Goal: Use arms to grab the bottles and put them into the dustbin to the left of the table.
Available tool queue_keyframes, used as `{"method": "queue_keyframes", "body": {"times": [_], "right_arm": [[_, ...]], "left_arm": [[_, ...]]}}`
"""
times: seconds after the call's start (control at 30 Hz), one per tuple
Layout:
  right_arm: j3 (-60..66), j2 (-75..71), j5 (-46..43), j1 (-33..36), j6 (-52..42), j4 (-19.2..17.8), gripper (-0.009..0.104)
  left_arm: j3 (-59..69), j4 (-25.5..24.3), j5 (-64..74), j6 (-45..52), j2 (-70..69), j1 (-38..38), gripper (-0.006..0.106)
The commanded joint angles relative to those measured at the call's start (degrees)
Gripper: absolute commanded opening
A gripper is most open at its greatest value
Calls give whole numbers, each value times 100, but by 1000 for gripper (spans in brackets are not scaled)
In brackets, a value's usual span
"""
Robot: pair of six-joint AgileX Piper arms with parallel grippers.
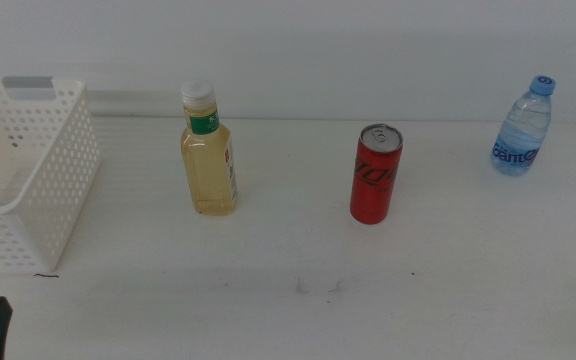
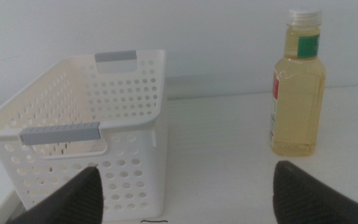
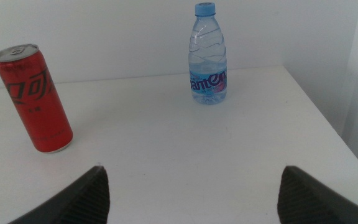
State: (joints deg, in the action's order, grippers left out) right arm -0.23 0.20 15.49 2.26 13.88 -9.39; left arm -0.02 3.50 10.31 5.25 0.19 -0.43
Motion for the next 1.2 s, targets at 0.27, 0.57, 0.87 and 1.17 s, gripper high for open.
{"method": "queue_keyframes", "body": {"times": [0.27, 0.57, 0.87, 1.17], "right_arm": [[23, -20, -39, -40, -26, -75, 88], [23, -20, -39, -40, -26, -75, 88], [23, -20, -39, -40, -26, -75, 88], [23, -20, -39, -40, -26, -75, 88]], "left_arm": [[2, 139, -1239, -184, 1285, -865, 94], [2, 610, -6064, -288, 5926, -3848, 94], [-1012, 744, -6396, -257, 7670, -4586, 94], [-1576, 597, -6373, 76, 8014, -4586, 94]]}}
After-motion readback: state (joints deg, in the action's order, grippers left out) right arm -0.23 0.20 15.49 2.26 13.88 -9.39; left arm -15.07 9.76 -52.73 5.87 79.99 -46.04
